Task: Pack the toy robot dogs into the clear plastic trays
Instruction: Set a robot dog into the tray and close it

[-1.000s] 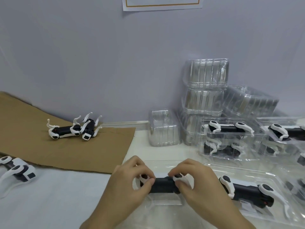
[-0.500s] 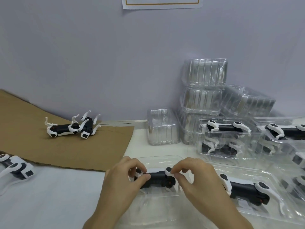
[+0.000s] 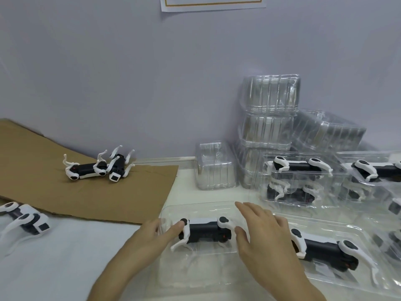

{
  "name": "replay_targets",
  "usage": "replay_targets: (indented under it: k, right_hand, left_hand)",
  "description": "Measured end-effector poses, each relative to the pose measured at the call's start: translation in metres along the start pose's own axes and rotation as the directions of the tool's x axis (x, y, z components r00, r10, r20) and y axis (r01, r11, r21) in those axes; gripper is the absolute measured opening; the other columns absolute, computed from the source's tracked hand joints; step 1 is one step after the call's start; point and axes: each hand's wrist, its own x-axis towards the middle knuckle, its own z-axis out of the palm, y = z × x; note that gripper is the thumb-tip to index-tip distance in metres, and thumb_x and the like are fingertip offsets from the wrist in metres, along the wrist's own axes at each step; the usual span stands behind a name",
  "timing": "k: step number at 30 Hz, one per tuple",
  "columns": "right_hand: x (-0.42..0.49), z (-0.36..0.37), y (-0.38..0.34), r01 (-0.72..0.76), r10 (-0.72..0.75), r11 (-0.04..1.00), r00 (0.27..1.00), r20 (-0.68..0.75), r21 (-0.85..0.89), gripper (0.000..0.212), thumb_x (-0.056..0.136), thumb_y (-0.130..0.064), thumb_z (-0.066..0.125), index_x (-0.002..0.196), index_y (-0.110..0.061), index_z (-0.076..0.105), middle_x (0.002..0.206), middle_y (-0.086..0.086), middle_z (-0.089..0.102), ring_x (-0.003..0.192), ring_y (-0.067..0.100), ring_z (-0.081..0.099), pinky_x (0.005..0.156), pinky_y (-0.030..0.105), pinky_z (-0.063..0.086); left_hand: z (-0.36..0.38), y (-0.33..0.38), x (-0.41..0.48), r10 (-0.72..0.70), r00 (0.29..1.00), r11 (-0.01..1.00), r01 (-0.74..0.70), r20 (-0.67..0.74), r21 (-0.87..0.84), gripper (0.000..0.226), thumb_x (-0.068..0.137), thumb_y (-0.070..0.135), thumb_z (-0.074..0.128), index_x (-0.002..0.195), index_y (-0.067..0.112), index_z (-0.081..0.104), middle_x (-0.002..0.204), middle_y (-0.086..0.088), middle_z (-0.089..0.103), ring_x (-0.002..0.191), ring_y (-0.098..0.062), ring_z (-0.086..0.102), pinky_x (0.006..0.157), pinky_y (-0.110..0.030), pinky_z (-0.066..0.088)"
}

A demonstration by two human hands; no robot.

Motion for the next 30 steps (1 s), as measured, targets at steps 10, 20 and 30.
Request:
replay_targets:
  k: [10, 20, 30]
  right_hand:
    - [0.000, 0.002, 0.001, -0.020, 0.030, 0.993, 0.996, -0.085, 0.118, 0.054, 0.099, -0.053, 0.044, 0.151, -0.040, 0.032, 0.106, -0.025, 0.055, 0.117, -0.033, 0.019, 0.110, 0.023, 0.014]
    - [-0.005, -0.020, -0.015, 0.222, 0.040, 0.573, 0.954, -0.298, 0.789, 0.074, 0.072, -0.058, 0.079, 0.138, -0.052, 0.045, 0.139, -0.032, 0.051, 0.127, -0.006, 0.052, 0.092, 0.019, 0.048]
    - [0.001, -0.025, -0.006, 0.014, 0.159, 0.560, 0.979, -0.124, 0.828, 0.082, 0.051, -0.072, 0.073, 0.128, -0.055, 0.050, 0.113, -0.028, 0.057, 0.086, 0.004, 0.062, 0.072, 0.019, 0.045]
  left_hand:
    - [0.000, 0.000, 0.000, 0.114, 0.993, 0.952, -0.120, -0.039, -0.283, 0.026, 0.077, 0.075, 0.064, 0.090, 0.053, 0.067, 0.090, 0.019, 0.073, 0.080, -0.009, 0.073, 0.066, -0.025, 0.058]
    - [-0.005, 0.012, -0.007, 0.517, 0.838, 0.559, -0.485, -0.174, -0.672, 0.050, 0.087, 0.031, 0.064, 0.135, 0.042, 0.055, 0.101, 0.012, 0.073, 0.088, -0.012, 0.073, 0.077, -0.033, 0.061]
    - [0.001, 0.007, 0.000, 0.500, 0.844, 0.671, -0.519, -0.194, -0.529, 0.069, 0.073, 0.048, 0.074, 0.139, 0.040, 0.052, 0.111, 0.028, 0.065, 0.098, 0.001, 0.065, 0.077, -0.025, 0.053]
